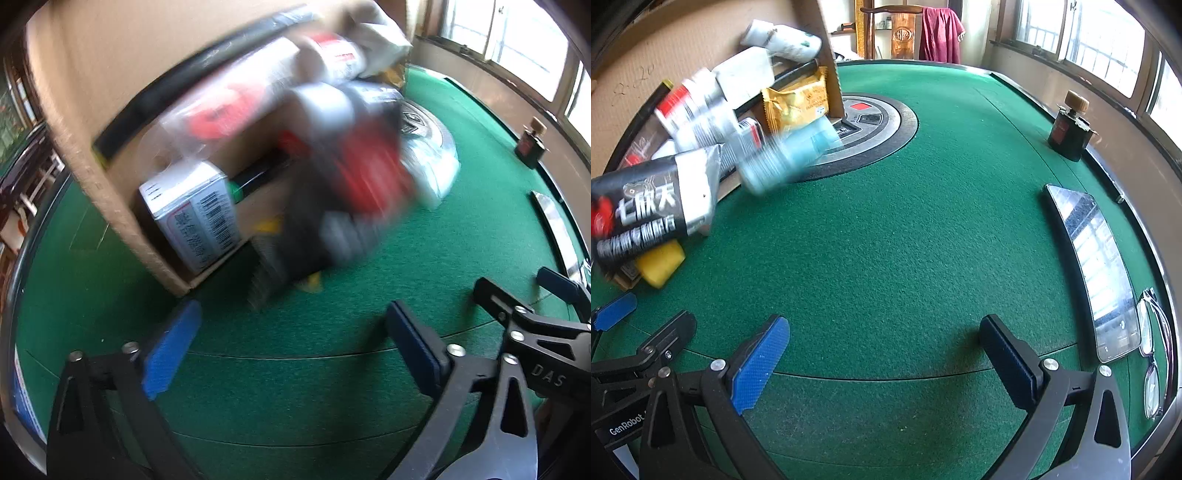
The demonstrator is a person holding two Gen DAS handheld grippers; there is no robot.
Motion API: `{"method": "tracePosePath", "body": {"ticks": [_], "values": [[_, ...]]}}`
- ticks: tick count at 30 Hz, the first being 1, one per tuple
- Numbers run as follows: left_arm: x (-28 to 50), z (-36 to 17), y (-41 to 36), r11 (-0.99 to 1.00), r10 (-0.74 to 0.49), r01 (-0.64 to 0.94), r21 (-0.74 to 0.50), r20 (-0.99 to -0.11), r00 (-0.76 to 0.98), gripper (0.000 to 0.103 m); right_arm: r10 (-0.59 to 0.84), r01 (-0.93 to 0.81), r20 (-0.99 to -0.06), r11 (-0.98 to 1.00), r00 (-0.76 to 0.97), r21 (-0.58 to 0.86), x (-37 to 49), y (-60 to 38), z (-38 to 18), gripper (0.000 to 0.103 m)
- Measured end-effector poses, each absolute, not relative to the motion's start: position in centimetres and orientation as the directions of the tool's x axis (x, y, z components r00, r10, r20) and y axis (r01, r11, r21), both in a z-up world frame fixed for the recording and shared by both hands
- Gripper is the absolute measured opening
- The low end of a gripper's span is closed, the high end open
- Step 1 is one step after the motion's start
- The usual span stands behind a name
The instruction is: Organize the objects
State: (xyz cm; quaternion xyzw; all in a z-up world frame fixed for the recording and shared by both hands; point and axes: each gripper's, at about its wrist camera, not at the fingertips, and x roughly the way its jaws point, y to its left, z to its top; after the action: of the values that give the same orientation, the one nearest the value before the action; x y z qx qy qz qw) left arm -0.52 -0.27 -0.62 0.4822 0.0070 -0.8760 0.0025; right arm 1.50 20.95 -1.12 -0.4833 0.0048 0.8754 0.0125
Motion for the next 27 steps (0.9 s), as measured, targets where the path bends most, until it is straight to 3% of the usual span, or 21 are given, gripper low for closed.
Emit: {"method": "tracePosePath", "body": {"ticks": [27], "values": [[-0.2,-0.52,-0.23,-1.0,0.002,0.01,-0.008,-0.844,-0.536,0.103,0.019,-0.029,-0.846,-1.0,-0.533,-0.004,1.49,20.84,-0.96,0.103]]}}
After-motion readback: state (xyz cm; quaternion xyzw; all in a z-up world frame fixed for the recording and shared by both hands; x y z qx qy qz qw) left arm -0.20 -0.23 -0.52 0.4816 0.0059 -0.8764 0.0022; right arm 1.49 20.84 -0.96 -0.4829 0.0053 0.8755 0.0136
